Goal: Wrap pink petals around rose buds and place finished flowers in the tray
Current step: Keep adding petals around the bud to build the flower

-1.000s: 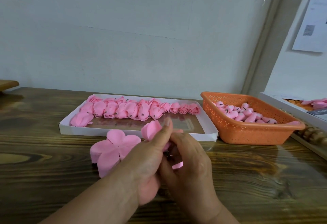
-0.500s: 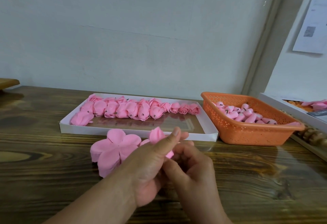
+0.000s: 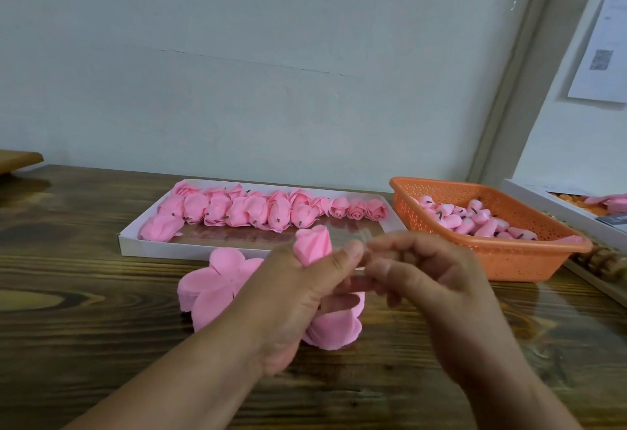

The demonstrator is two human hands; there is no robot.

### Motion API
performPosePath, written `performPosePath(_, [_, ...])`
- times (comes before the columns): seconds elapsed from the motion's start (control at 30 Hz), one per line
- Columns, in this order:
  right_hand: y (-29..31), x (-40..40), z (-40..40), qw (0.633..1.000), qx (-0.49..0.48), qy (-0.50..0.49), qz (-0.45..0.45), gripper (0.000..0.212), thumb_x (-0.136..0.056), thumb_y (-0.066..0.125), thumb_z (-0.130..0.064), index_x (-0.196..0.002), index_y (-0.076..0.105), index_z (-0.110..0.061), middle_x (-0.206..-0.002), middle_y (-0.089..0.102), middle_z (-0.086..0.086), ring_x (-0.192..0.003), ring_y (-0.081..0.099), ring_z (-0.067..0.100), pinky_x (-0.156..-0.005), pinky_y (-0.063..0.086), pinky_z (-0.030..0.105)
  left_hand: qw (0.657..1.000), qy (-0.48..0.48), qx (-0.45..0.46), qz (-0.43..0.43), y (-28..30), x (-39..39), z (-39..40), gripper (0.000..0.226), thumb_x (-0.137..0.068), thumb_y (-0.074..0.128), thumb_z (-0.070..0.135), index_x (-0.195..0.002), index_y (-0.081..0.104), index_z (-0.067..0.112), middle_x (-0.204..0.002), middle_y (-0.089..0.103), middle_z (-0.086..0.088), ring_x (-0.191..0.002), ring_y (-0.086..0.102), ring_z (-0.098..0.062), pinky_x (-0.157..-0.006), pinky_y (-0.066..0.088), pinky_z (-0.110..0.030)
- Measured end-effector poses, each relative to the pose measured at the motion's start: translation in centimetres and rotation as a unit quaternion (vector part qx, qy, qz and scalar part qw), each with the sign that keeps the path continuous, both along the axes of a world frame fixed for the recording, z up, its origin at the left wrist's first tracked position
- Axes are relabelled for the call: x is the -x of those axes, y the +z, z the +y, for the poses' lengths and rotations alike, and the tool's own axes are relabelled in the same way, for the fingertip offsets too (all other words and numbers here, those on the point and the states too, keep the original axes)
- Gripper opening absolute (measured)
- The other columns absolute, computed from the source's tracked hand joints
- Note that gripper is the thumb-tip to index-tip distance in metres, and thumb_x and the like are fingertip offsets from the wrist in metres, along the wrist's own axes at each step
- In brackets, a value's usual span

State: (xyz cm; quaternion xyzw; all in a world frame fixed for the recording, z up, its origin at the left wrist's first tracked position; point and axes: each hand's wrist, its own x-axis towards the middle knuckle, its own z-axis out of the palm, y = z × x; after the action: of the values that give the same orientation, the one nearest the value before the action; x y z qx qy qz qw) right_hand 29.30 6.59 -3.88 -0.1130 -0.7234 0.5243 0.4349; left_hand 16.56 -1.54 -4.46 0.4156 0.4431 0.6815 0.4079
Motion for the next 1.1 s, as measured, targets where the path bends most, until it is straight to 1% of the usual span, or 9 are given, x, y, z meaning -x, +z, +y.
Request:
performPosePath(0.1, [2.1,0.0,1.2,0.994,-0.089,-0.008,-0.067,0.036,-0.058,0.079,-0.032,-0.092,0.072,-0.023,-0.081,0.069,-0.001,-0.069,0.06,0.01,-0.058,0.047,0.022,0.999,0.032,0.028,0.026,0.3,0.2,0.2,0.04,-0.064,0.068,0.038,-0.075,0.066,-0.001,-0.058,0.066,-0.002,-0.049,0.06,-0.01,-0.048,0.049,-0.018])
performPosePath(0.23, [3.7,1.0,2.2,0.96,-0.175,0.059,-0.21,0.056,-0.06,0.08,-0.028,-0.113,0.063,-0.031,-0.092,0.061,-0.016,-0.076,0.055,0.011,-0.069,0.049,0.03,0.981,0.06,0.07,0.171,0.2,0.6,0.3,0.042,-0.087,0.063,0.019,-0.046,0.058,0.022,-0.039,0.046,0.01,-0.038,0.04,-0.002,-0.043,0.036,-0.01])
performPosePath(0.33, [4.2,2.2,2.5,0.944,-0.152,0.142,-0.255,0.059,-0.064,0.082,-0.01,-0.117,0.061,-0.022,-0.099,0.061,-0.003,-0.081,0.056,0.024,-0.078,0.051,0.04,0.976,0.005,0.085,0.199,0.3,0.6,0.2,0.046,-0.093,0.055,0.01,-0.05,0.062,0.026,-0.037,0.046,0.012,-0.035,0.041,0.002,-0.04,0.034,-0.008])
performPosePath(0.43, [4.3,2.6,2.8,0.942,-0.084,0.206,-0.251,0.045,-0.065,0.075,-0.002,-0.107,0.066,-0.017,-0.094,0.065,0.01,-0.082,0.06,0.019,-0.075,0.053,0.027,0.984,-0.041,0.078,0.155,0.6,0.4,0.1,0.011,-0.089,0.064,0.012,-0.079,0.062,0.008,-0.039,0.046,0.013,-0.033,0.039,0.0,-0.038,0.032,-0.008])
performPosePath(0.6, [4.1,3.2,3.3,0.95,-0.102,0.193,-0.222,0.025,-0.074,0.069,0.004,-0.099,0.068,0.004,-0.101,0.061,0.036,-0.088,0.059,0.031,-0.083,0.049,0.046,0.98,-0.039,0.103,0.164,0.8,1.2,0.7,0.03,-0.084,0.068,0.007,-0.059,0.062,0.021,-0.039,0.045,0.011,-0.035,0.037,-0.001,-0.038,0.031,-0.013])
performPosePath(0.77, [5.1,4.1,4.0,0.967,-0.079,0.181,-0.162,0.023,-0.069,0.073,-0.001,-0.089,0.072,-0.013,-0.077,0.07,-0.003,-0.072,0.062,0.014,-0.068,0.054,0.021,0.974,-0.1,0.141,0.149,2.5,3.2,2.1,0.02,-0.076,0.071,0.017,-0.067,0.053,0.016,-0.045,0.034,0.005,-0.041,0.026,-0.006,-0.046,0.021,-0.02])
performPosePath(0.87, [5.6,4.6,4.1,0.966,-0.074,0.193,-0.154,0.031,-0.067,0.071,-0.002,-0.091,0.072,-0.021,-0.075,0.067,-0.005,-0.065,0.058,0.017,-0.059,0.053,0.025,0.963,-0.175,0.157,0.128,3.8,4.2,2.5,0.014,-0.061,0.071,0.026,-0.063,0.061,0.016,-0.047,0.031,0.006,-0.039,0.022,-0.003,-0.042,0.022,-0.014])
performPosePath(1.0, [5.8,4.9,4.6,0.964,-0.039,0.205,-0.166,0.027,-0.069,0.065,-0.003,-0.092,0.071,-0.015,-0.076,0.068,0.003,-0.074,0.049,0.032,-0.066,0.037,0.041,0.953,-0.22,0.172,0.121,4.3,5.0,2.8,0.011,-0.065,0.067,0.023,-0.063,0.063,0.013,-0.045,0.035,0.007,-0.037,0.024,0.0,-0.038,0.027,-0.012])
performPosePath(1.1, [5.7,5.2,4.9,0.968,-0.03,0.193,-0.156,0.023,-0.07,0.066,-0.004,-0.087,0.074,-0.017,-0.075,0.068,0.005,-0.079,0.045,0.035,-0.063,0.032,0.04,0.95,-0.23,0.181,0.105,4.4,5.2,3.1,0.013,-0.069,0.066,0.022,-0.057,0.064,0.015,-0.044,0.034,0.007,-0.036,0.025,0.001,-0.038,0.027,-0.011])
